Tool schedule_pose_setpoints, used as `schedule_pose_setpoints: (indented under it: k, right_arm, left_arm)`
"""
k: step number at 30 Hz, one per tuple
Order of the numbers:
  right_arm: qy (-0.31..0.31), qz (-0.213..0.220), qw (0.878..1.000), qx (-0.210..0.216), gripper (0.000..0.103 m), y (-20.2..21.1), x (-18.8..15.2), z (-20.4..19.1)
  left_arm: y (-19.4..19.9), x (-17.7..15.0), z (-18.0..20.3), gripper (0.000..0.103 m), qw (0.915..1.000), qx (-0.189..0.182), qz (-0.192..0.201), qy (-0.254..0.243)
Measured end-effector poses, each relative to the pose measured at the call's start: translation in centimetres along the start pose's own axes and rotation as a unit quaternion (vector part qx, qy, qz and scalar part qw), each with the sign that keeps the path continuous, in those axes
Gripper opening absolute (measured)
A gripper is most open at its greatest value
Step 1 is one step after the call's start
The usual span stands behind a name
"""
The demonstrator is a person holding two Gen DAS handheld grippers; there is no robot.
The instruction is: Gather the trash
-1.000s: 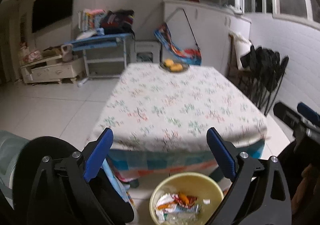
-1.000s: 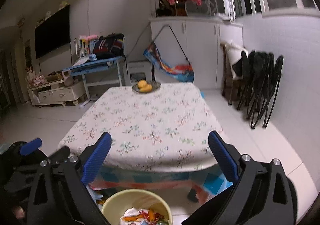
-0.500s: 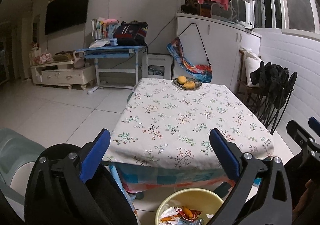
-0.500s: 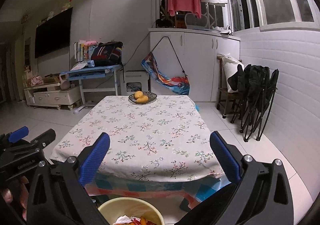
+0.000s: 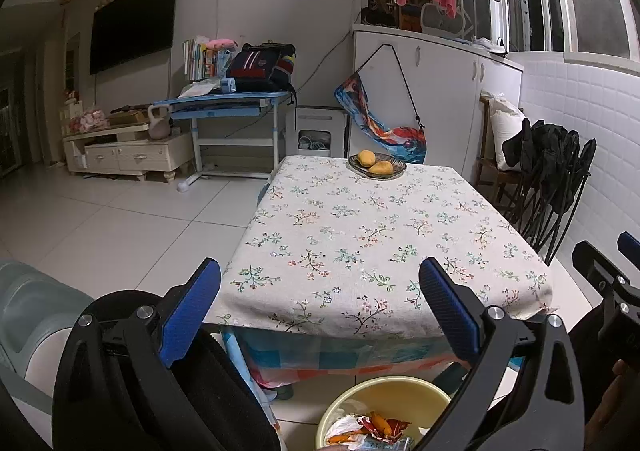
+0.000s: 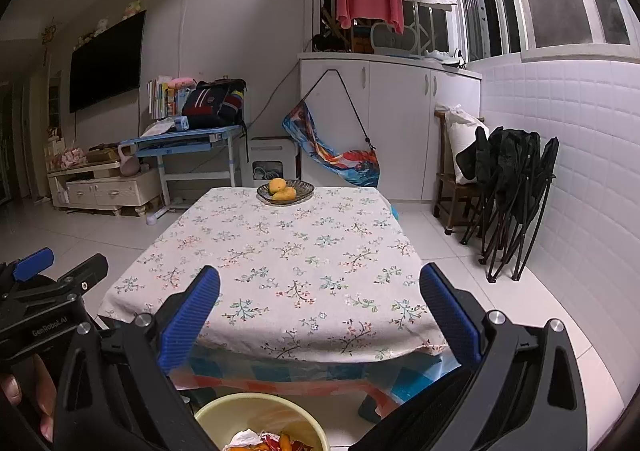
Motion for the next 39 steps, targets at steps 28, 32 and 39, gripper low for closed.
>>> schedule_pose_setpoints:
  k: [28,32,39]
  right_arm:
    - [0.005,-0.015,1.000,0.000,0.096,-0.50,-0.51,0.00]
    - [0.005,-0.016,1.000,0.000,0.096,-0.53,-0.53,-0.01]
    - [0.005,-0.016,1.000,0.000,0.096,-0.48,-0.55,-0.05]
  left_arm:
    - [0.26,0.10,0.64,0.096,0.9997,0.006,0.002,-0.024]
    - [0.28,0.07,0.69,0.096,0.9996,0.007,0.002,-0.026]
    - [0.33,0.03,0.72,0.096,0.9997,0.008,0.002,-0.025]
Point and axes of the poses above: each gripper's, at about its wrist camera, not at the fingertips, and y roughly against the way its jaws point, z to its right, x to its top, the point moved 4 cm from there along -y, roughly the way its jaws point, and after that the axes turned 10 degrees about -y, right-handed, at the moved point
